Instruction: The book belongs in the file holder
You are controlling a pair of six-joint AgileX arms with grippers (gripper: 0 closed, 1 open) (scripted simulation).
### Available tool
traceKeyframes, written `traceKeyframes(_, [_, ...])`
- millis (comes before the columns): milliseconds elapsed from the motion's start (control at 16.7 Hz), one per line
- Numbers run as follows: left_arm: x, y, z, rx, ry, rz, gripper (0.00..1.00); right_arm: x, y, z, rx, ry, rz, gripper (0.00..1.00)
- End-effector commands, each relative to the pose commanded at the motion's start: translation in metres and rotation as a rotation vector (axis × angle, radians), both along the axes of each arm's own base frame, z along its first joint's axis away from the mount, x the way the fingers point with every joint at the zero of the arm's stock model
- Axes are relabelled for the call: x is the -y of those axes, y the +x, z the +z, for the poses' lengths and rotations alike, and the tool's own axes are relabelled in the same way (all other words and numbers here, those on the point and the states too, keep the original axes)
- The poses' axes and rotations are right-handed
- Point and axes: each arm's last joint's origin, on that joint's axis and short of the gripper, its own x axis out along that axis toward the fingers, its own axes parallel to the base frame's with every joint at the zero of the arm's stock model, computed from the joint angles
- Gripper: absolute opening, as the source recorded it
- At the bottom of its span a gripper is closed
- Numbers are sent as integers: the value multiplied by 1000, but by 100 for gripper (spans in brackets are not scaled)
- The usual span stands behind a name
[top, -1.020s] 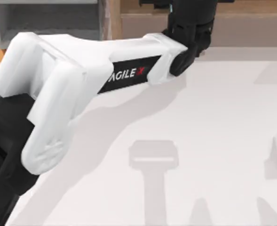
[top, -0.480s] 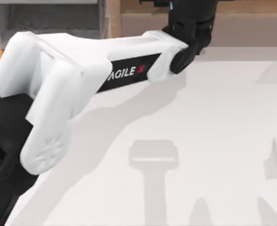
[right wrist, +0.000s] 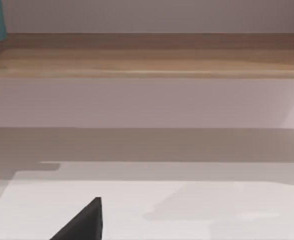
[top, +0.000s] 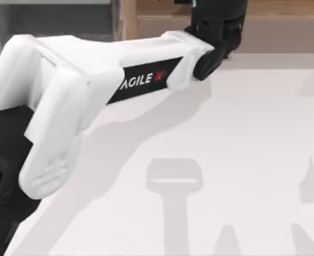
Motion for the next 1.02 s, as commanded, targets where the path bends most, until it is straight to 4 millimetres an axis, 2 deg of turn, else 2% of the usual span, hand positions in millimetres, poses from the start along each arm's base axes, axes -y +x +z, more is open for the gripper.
traceKeyframes(240, [5,-29,10,3,7,43,0,0,0,0,0,0,0,100])
traceKeyframes(600, [-1,-94,13,-26,96,153,0,0,0,0,0,0,0,100])
traceKeyframes(780, [-16,-125,3,-58,191,208,0,0,0,0,0,0,0,100])
traceKeyframes(1020, [-50,-156,-29,-129,398,261,0,0,0,0,0,0,0,100])
